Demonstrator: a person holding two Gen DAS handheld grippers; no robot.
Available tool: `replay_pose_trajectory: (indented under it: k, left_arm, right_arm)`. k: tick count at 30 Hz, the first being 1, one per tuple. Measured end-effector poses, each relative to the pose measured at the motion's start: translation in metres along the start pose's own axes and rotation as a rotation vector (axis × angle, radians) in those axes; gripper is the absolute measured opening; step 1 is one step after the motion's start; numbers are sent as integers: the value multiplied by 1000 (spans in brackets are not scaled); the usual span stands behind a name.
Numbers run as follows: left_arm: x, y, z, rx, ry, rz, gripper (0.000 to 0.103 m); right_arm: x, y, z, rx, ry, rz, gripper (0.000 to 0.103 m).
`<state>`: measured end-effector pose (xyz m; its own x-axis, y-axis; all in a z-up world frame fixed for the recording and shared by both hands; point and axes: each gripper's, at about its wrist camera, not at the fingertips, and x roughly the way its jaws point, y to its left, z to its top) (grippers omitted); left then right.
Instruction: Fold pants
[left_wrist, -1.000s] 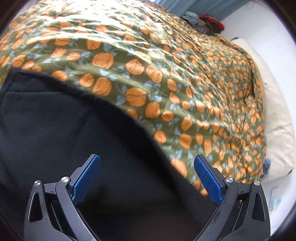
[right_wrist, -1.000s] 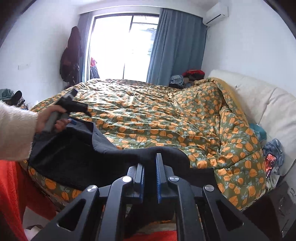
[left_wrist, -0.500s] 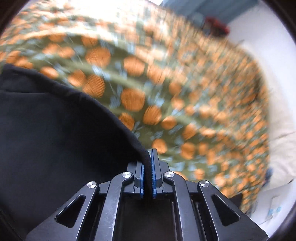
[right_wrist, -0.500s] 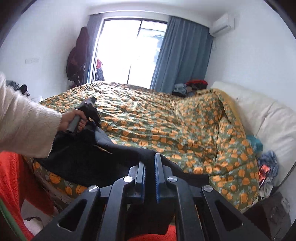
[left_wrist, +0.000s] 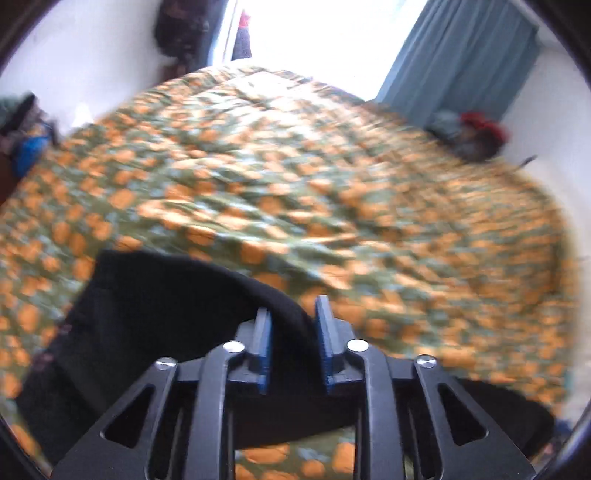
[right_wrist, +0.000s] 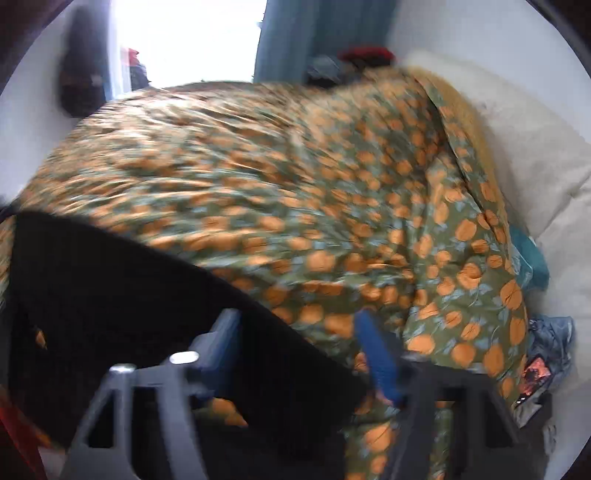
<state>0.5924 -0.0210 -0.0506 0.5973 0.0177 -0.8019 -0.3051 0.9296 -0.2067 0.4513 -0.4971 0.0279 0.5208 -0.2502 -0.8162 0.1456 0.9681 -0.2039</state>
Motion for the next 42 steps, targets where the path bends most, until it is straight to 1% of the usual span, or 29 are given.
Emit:
replay_pose_trajectory:
  k: [1, 2, 3, 5, 6, 7, 9, 10, 13, 15, 17, 20, 21, 22, 23, 24, 25, 27, 29, 31, 32, 34, 35, 36, 37, 38, 40, 41, 42]
  left_arm:
    - [-3, 0, -4, 24, -12, 14, 37]
    - [-10, 6, -9, 54, -29, 9, 53]
    - [-16, 10, -18, 91, -54, -8, 74]
    - [-29, 34, -45, 168, -110, 4, 91]
    - [-32, 49, -58, 204, -124, 32, 91]
    - [-31, 68, -72, 236, -114, 54, 91]
    - [-28, 115, -106, 269, -59, 101, 91]
    - [-28, 143, -121, 264, -29, 119, 91]
    - [-35, 213, -159, 224, 41, 177, 90]
    - [-41, 249, -175, 177, 63, 216, 90]
    - [-47, 280, -186, 112, 71, 250, 90]
    - [-50, 309, -197, 31, 76, 280, 90]
    - [-50, 312, -199, 12, 81, 275, 90]
    - [-50, 312, -200, 7, 82, 272, 90]
    - [-50, 309, -199, 10, 85, 273, 90]
    - [-51, 305, -198, 23, 89, 278, 90]
    - [-51, 301, -197, 33, 87, 284, 90]
    - [-61, 294, -195, 56, 59, 283, 90]
    - [-68, 292, -193, 68, 33, 272, 92]
    - [-68, 293, -190, 75, 32, 273, 92]
    - [-65, 296, -189, 73, 40, 276, 92]
    - [-59, 303, -184, 76, 52, 289, 92]
    - [-56, 309, -179, 76, 44, 305, 92]
    - [-54, 318, -173, 59, 36, 324, 92]
    - [-52, 329, -168, 30, 38, 326, 92]
    - [-50, 340, -164, -9, 53, 304, 92]
    - [-42, 364, -159, -87, 110, 180, 88]
    - [-37, 372, -159, -106, 147, 104, 79]
    - [-33, 374, -160, -98, 178, 62, 72]
  right_arm:
    - [17, -14, 20, 47, 54, -83, 72]
    - [22, -24, 29, 85, 66, -129, 72]
    - [18, -29, 31, 108, 36, -125, 72]
    - [2, -39, 17, 172, -75, -35, 76]
    - [1, -41, 8, 185, -88, -19, 77]
    - [2, -44, -14, 205, -89, 1, 77]
    - [14, -52, -58, 243, -44, 71, 77]
    - [23, -60, -91, 283, -4, 121, 76]
    - [50, -89, -176, 419, 111, 170, 76]
    - [64, -105, -232, 514, 199, 222, 69]
    - [69, -110, -270, 576, 242, 269, 65]
    - [62, -102, -295, 596, 228, 295, 66]
    - [63, -99, -298, 592, 235, 304, 65]
    - [68, -93, -299, 574, 261, 309, 62]
    - [69, -91, -298, 556, 273, 311, 35]
    - [69, -87, -294, 518, 283, 306, 19]
    - [63, -83, -288, 466, 274, 289, 19]
    - [47, -80, -277, 359, 235, 201, 18]
    - [45, -89, -275, 264, 237, 36, 18]
    - [53, -99, -285, 268, 267, -61, 18]
    - [54, -99, -288, 269, 266, -80, 20]
    - [53, -90, -288, 251, 253, -132, 31]
    - [50, -85, -287, 247, 241, -156, 49]
    - [44, -76, -284, 242, 210, -177, 63]
    - [32, -70, -282, 236, 167, -197, 65]
    - [21, -65, -281, 234, 128, -219, 65]
    - [-13, -50, -279, 249, 19, -233, 68]
    - [-25, -42, -277, 266, -20, -208, 74]
    - [-38, -34, -278, 283, -54, -173, 79]
